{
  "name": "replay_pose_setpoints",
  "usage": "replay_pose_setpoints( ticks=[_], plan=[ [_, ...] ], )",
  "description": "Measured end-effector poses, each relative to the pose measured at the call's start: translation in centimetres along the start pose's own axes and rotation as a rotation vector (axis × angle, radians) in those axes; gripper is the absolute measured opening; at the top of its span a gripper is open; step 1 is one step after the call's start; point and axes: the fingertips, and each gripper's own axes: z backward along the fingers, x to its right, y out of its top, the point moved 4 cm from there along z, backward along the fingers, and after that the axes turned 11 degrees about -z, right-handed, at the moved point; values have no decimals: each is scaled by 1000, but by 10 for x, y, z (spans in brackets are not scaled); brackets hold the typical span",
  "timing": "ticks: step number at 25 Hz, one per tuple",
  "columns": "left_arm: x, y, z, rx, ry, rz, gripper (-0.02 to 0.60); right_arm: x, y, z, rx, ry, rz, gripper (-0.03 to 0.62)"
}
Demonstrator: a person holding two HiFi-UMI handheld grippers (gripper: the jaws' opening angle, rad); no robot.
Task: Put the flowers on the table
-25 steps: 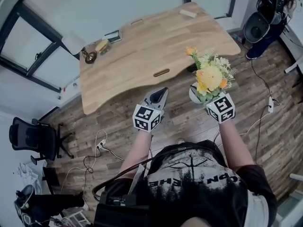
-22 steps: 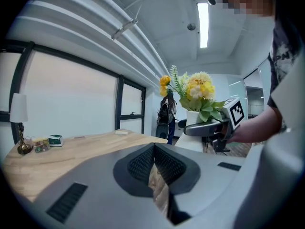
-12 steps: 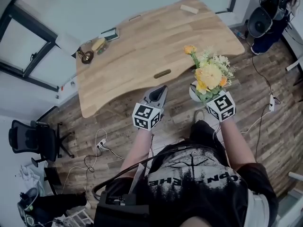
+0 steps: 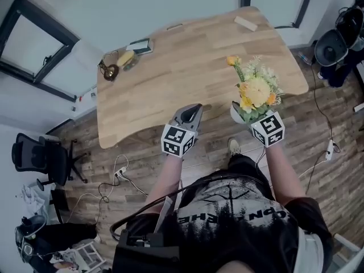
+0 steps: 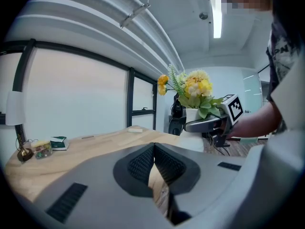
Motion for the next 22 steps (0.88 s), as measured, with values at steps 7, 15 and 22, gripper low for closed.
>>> replay_pose_setpoints(
  ticks=[7, 15, 22],
  plan=[
    [-44, 19, -57, -22, 75, 22, 14, 67, 22, -49, -27, 63, -6, 253],
    [-71, 30, -127, -39, 117, 33, 14, 140, 29, -91, -48, 115, -7, 253],
    [-87, 33, -165, -59, 147, 47, 14, 185, 33, -119, -54, 144, -12, 253]
  ],
)
